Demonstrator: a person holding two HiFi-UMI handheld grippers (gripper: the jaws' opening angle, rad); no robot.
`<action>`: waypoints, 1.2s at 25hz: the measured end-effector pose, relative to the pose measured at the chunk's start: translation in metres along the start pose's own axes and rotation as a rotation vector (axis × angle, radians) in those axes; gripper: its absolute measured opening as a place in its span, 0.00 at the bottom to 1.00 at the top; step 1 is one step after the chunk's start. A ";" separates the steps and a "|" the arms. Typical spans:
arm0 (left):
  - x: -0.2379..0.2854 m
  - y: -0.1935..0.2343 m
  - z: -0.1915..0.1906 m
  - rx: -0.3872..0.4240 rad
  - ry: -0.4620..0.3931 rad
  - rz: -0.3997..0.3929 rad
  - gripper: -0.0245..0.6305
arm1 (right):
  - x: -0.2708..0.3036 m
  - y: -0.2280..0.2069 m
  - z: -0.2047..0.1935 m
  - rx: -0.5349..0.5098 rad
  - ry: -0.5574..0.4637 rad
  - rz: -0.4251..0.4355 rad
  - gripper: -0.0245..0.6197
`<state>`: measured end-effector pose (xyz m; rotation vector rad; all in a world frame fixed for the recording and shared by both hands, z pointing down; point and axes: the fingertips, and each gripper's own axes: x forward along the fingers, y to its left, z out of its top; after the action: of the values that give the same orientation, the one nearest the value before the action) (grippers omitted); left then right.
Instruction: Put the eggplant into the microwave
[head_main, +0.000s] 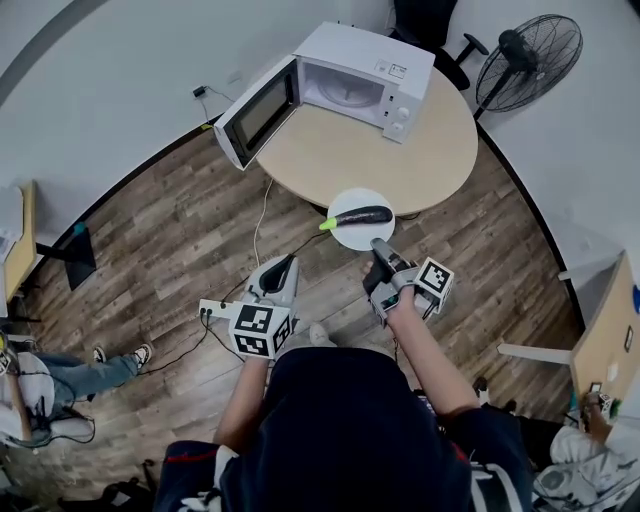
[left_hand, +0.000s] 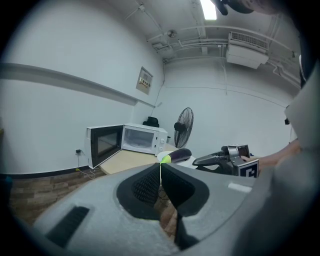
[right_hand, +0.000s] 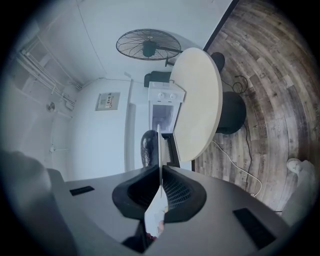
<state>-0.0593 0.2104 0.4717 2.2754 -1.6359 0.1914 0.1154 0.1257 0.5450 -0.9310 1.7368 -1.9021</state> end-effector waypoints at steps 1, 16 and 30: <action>0.002 0.006 0.001 0.000 0.001 -0.002 0.07 | 0.005 0.001 -0.002 0.000 0.000 0.000 0.07; 0.023 0.053 0.007 -0.018 0.006 0.007 0.07 | 0.060 0.005 0.002 0.005 0.003 -0.030 0.07; 0.086 0.085 0.032 -0.018 0.014 0.043 0.07 | 0.131 0.018 0.043 0.015 0.050 -0.025 0.07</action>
<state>-0.1134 0.0986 0.4835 2.2221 -1.6736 0.2008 0.0519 0.0022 0.5545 -0.9104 1.7441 -1.9679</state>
